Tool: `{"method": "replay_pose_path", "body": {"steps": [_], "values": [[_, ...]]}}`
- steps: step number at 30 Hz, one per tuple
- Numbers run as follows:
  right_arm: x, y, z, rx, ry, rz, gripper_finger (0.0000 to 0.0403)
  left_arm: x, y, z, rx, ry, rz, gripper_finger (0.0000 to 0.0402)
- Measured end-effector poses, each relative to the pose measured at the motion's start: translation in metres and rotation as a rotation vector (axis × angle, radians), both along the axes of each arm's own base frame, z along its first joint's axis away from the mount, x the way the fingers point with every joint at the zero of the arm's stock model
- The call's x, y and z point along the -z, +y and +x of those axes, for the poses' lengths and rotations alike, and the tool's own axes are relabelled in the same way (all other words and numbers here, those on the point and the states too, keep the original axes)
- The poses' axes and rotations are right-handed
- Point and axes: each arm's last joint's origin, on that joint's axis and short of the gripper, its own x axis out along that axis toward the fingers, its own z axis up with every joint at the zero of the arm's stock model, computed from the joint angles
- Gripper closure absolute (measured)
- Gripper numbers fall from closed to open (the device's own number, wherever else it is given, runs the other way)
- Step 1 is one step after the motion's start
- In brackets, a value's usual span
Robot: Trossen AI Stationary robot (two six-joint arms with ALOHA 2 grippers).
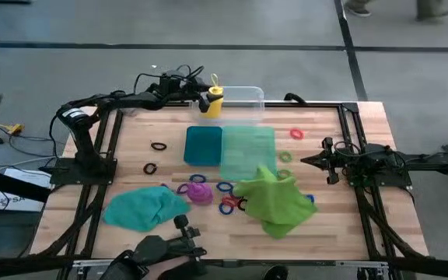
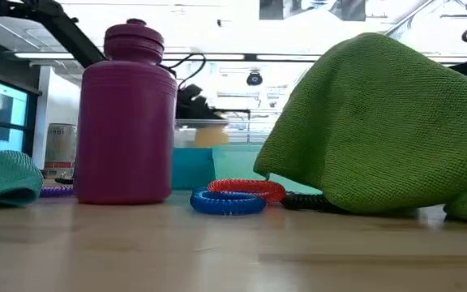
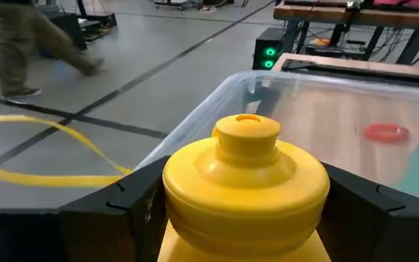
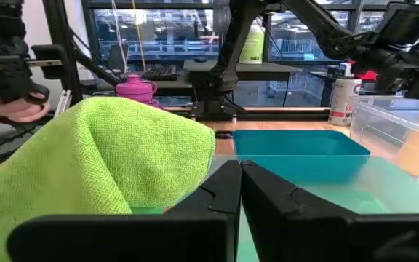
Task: Pick & Place Sports Items
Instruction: Put the yellow tumbler into the transparent bin
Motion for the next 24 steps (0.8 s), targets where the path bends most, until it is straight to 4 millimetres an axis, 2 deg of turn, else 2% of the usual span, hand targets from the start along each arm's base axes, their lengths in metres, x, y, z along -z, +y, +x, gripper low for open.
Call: {"method": "replay_pose_path", "body": {"steps": [12,24], "values": [[0.000,0.000,0.000,0.000,0.000,0.000,0.0402,0.004,-0.001,-0.001,-0.030,0.081,0.038,0.0194],[0.000,0.000,0.000,0.000,0.000,0.000,0.0402,0.012,0.000,-0.005,-0.105,0.200,0.051,0.0171]]}}
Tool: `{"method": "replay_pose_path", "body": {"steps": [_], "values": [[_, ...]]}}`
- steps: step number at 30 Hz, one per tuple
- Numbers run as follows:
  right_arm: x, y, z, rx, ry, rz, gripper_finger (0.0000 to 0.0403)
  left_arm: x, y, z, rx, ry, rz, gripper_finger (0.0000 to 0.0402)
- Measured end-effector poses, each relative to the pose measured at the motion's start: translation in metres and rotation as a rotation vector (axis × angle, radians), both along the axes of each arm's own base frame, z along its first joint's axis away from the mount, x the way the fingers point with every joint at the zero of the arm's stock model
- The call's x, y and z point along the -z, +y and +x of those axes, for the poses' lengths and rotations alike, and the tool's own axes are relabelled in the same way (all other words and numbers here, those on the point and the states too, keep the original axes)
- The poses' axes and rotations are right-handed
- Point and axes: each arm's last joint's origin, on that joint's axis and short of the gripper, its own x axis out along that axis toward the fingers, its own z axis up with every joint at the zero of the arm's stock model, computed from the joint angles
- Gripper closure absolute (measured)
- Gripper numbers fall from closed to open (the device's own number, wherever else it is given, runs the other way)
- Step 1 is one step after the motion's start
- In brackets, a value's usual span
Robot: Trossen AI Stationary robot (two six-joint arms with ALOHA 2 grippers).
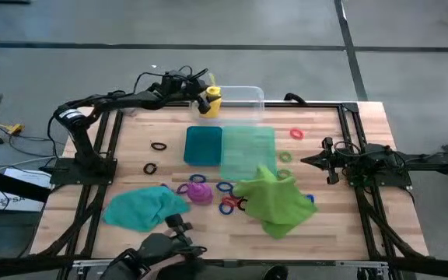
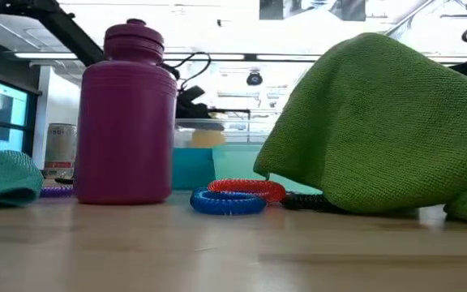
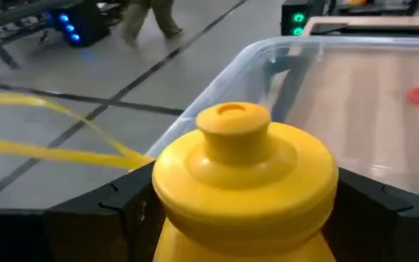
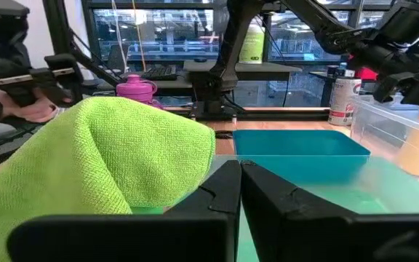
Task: Pick & Place Sports Items
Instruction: Put the yellow tumbler into the transparent bin
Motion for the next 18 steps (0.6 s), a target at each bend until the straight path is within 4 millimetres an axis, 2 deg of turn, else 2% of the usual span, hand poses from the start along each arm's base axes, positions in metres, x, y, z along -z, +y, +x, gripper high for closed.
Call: {"method": "replay_pose_path", "body": {"steps": [9,18], "values": [[0.000,0.000,0.000,0.000,0.000,0.000,0.0403,0.001,-0.001,-0.002,-0.035,0.043,0.008,0.0168],[0.000,0.000,0.000,0.000,0.000,0.000,0.0403,-0.016,-0.009,-0.010,-0.052,0.064,0.002,0.0168]]}}
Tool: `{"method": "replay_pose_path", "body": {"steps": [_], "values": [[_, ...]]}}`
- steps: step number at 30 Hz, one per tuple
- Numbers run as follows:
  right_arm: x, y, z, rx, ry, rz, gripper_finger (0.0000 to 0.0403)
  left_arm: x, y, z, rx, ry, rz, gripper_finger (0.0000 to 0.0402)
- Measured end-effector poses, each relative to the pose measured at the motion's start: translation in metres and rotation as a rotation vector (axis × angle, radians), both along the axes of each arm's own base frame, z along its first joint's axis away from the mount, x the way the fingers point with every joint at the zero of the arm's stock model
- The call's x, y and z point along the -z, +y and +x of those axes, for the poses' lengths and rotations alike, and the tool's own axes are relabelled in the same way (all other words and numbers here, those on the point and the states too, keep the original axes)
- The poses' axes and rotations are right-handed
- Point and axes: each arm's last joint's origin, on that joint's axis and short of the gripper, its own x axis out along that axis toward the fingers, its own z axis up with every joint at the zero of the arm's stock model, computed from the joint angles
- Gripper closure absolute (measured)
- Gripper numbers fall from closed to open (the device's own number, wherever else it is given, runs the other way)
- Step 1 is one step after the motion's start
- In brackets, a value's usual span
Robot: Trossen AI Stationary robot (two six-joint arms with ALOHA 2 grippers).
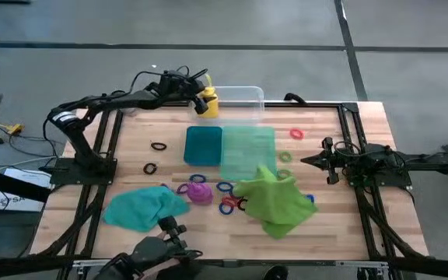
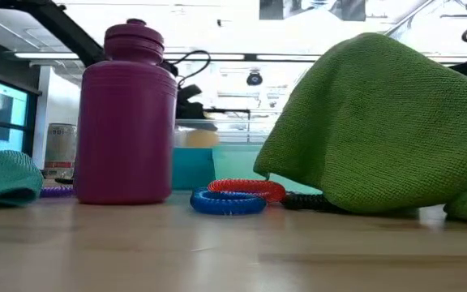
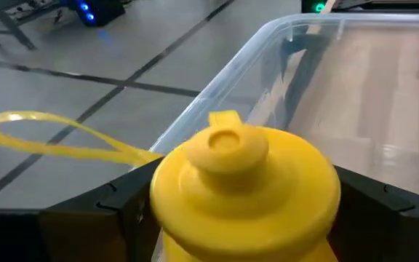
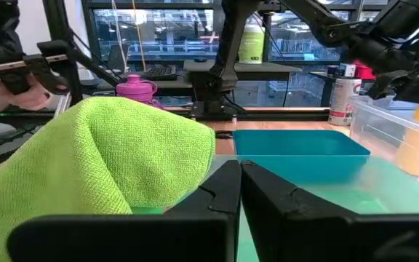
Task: Pick & Place Sports Items
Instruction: Put the yellow tumbler into the transparent bin
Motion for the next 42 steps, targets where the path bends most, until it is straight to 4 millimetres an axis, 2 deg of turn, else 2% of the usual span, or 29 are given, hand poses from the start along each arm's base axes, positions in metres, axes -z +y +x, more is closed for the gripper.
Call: {"method": "replay_pose_path", "body": {"steps": [8,31,42], "values": [[0.000,0.000,0.000,0.000,0.000,0.000,0.0403,-0.009,-0.007,-0.007,0.002,0.035,-0.025,0.0167],[0.000,0.000,0.000,0.000,0.000,0.000,0.0402,-0.010,-0.009,-0.006,0.050,0.024,-0.033,0.0167],[0.000,0.000,0.000,0.000,0.000,0.000,0.0403,-0.014,-0.009,-0.004,0.086,-0.051,-0.043,0.0167]]}}
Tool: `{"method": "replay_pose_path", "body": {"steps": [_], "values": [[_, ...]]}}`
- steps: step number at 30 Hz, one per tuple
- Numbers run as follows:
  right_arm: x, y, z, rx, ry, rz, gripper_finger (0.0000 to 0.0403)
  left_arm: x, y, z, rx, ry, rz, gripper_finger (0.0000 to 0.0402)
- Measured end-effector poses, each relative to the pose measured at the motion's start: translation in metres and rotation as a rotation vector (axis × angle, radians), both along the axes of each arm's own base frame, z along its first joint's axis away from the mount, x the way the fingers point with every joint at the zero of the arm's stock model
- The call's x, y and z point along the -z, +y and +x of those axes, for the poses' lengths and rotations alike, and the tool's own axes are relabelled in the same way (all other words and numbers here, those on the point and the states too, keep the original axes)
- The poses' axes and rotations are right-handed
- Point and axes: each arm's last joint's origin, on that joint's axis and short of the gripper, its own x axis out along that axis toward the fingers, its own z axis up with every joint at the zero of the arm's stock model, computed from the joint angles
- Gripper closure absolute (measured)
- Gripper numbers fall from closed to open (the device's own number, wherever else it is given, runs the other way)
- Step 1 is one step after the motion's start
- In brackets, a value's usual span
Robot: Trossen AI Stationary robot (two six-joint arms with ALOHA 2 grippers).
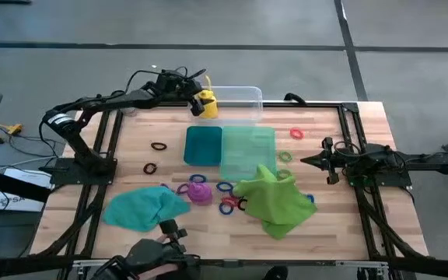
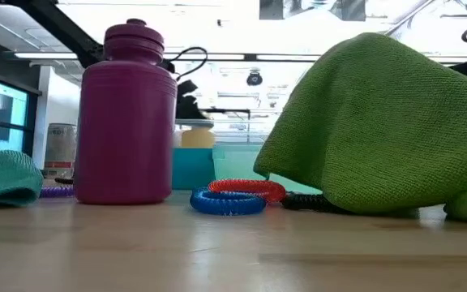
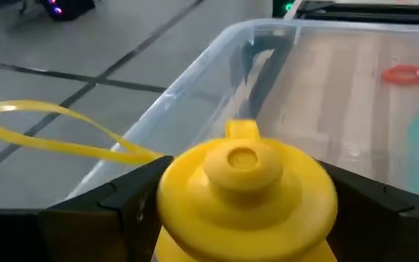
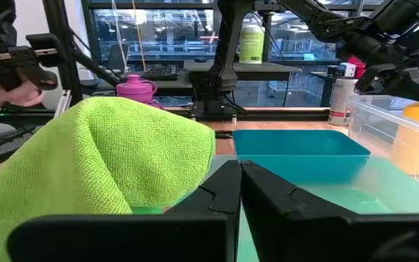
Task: Pick & Place Sports Items
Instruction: Put the yellow tumbler into the transparent bin, then put the black spring keychain into the blue bin
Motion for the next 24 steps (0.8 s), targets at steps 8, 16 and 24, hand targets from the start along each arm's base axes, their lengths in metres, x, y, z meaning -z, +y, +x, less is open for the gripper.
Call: {"method": "replay_pose_path", "body": {"steps": [8,16,24], "values": [[0.000,0.000,0.000,0.000,0.000,0.000,0.0403,-0.013,-0.004,-0.003,0.004,-0.046,-0.005,0.0167],[0.000,0.000,0.000,0.000,0.000,0.000,0.0403,-0.053,-0.019,-0.016,0.005,-0.131,0.074,0.0167],[0.000,0.000,0.000,0.000,0.000,0.000,0.0402,-0.097,-0.048,-0.034,-0.005,-0.269,0.057,0.0167]]}}
